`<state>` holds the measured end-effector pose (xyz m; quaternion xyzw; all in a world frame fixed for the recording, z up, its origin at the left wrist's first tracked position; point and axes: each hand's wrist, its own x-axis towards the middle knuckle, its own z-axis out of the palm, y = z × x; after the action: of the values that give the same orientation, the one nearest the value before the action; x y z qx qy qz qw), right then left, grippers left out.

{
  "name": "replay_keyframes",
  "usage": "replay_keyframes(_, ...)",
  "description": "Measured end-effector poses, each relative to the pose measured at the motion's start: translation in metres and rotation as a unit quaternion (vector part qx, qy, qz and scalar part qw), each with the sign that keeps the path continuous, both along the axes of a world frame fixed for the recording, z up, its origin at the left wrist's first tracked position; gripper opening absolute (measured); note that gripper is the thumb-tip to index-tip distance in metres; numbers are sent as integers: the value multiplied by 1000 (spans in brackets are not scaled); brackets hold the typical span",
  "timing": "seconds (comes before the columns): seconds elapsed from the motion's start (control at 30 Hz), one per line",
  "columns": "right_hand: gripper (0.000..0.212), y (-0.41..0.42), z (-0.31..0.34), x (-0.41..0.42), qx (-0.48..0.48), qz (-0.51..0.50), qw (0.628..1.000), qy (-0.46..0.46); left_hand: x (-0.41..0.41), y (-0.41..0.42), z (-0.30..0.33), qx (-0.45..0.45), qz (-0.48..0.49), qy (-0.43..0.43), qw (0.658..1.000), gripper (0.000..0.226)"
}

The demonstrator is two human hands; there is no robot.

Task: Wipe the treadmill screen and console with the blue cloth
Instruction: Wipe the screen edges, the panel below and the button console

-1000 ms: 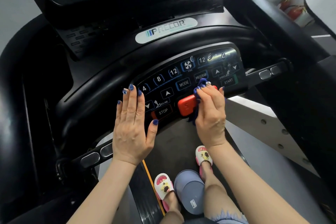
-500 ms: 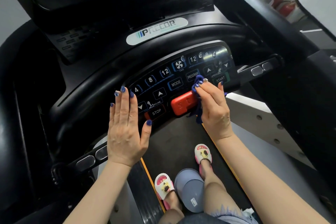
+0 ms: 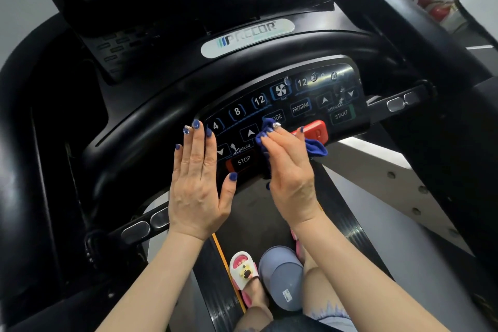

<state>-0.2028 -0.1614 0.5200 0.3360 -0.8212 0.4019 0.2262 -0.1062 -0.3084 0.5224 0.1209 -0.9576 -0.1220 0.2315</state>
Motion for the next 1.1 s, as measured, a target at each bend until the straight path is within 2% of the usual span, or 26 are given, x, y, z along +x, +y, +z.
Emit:
replay_keyframes(0.17,27,-1,-12,13,43,-12,997,63,1,0,-1,3,-5,-1,1000,70)
replay_keyframes(0.27,28,11,-15,15,71,15,995,70,2,-1,0,8,-5,-5,1000,70)
replay_keyframes(0.37,27,16,-5,13,73,50,996,18,3,-1,0,10,-6,-9,1000,70)
replay_keyframes(0.47,28,22,16,14,33,57,996,-61,4,-2,-1,22,-6,-19,1000,70)
replay_keyframes(0.63,23,32,64,2,-66,-14,987,-143,8,15,28,124,21,38,991,64)
replay_keyframes(0.73,19,32,84,-6,-101,-62,978,-170,9,43,59,167,-5,85,982,55)
replay_keyframes(0.83,17,31,101,-9,-125,-88,967,-205,2,61,81,209,-40,70,975,54)
replay_keyframes(0.97,14,25,121,-8,-156,-86,956,-234,-7,72,95,193,-63,46,978,59)
replay_keyframes(1.1,11,23,134,-6,-169,-87,940,-283,-10,73,99,186,-46,38,981,50)
